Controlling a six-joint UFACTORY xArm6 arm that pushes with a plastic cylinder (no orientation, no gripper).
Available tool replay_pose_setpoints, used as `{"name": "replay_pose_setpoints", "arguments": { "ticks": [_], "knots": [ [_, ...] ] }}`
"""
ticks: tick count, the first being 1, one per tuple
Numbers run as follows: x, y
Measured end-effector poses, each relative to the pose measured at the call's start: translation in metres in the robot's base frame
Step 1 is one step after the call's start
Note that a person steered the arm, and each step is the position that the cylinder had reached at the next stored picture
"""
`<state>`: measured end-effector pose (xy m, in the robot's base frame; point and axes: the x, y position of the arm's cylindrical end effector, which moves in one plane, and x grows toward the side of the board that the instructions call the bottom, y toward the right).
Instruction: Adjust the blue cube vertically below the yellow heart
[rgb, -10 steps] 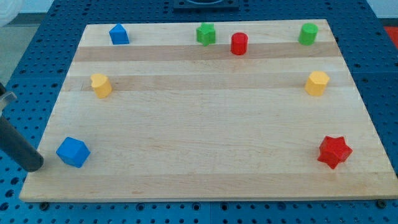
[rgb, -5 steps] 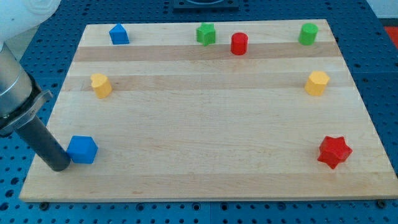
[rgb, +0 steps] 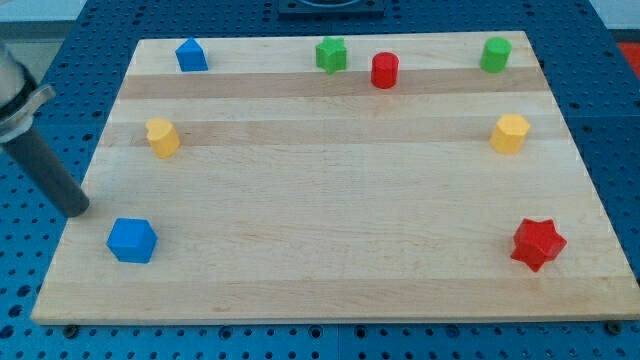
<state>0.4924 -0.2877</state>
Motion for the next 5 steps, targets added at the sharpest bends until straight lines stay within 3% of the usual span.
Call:
{"name": "replay_pose_setpoints", "arguments": {
  "ticks": [3, 5],
  "knots": [
    [-0.004, 0.07],
    [0.02, 0.071]
  ]
}}
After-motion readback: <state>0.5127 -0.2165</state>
